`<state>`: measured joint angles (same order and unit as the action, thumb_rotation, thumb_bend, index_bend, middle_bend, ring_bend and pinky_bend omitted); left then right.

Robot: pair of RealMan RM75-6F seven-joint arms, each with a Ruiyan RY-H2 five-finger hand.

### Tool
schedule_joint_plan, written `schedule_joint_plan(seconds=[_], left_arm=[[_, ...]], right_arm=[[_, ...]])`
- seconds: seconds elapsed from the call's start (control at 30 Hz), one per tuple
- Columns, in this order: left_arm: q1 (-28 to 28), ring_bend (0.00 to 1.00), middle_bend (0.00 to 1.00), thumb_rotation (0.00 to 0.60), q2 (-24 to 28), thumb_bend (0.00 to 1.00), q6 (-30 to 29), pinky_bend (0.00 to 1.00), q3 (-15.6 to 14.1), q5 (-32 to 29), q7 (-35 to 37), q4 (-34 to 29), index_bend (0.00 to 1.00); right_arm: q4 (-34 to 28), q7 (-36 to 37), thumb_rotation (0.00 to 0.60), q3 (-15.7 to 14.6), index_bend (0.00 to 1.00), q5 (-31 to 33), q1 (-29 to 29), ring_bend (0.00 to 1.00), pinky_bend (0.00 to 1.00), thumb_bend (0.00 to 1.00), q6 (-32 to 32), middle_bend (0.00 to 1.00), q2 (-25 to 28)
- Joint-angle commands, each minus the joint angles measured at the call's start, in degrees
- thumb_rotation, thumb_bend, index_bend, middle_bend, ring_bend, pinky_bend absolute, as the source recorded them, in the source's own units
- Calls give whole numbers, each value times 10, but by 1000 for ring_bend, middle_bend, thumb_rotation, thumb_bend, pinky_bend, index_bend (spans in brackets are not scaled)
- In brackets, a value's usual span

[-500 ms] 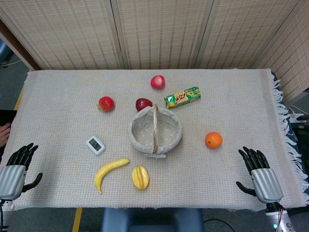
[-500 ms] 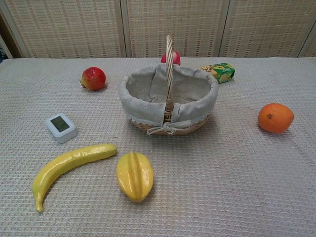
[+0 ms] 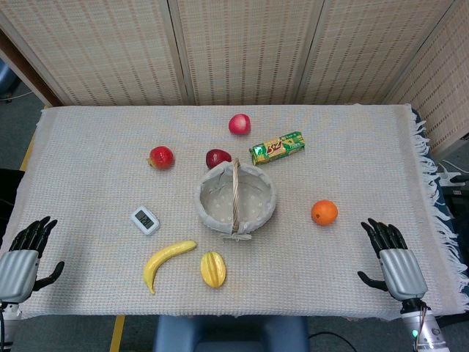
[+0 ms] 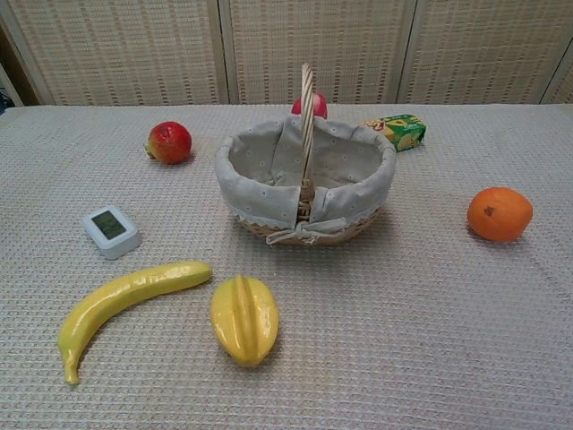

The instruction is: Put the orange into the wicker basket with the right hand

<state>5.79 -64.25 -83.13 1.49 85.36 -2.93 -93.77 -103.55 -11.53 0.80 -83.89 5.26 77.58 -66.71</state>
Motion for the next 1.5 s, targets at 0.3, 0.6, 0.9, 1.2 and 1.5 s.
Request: schedule_joint_plan(seconds=[0.3, 0.6, 0.9, 1.2, 1.5], left_arm=[[1, 0, 0, 600, 1, 328, 3, 104, -2, 0, 3, 0, 0], [0, 0, 0, 600, 4, 330, 5, 105, -2, -1, 9, -3, 0], [1, 0, 0, 600, 7, 331, 9, 105, -2, -4, 16, -4, 0], [0, 0, 0, 600, 9, 326, 11, 104, -2, -8, 20, -9, 0], [1, 0, 0, 600, 12, 330, 16, 105, -1, -13, 25, -8, 0]], right_arm=[[-17, -188, 600, 100, 0, 311, 153, 0, 0, 83, -151, 0, -50], [31, -270, 600, 131, 0, 456, 242, 0, 0, 83, -141, 0, -151], [62, -310, 598, 137, 0, 515, 290, 0, 0, 83, -109, 0, -203], [102, -323, 598, 121, 0, 535, 308, 0, 24, 83, -105, 0, -222], [180, -312, 591, 114, 291, 529, 318, 102, 261, 252, -101, 114, -267]])
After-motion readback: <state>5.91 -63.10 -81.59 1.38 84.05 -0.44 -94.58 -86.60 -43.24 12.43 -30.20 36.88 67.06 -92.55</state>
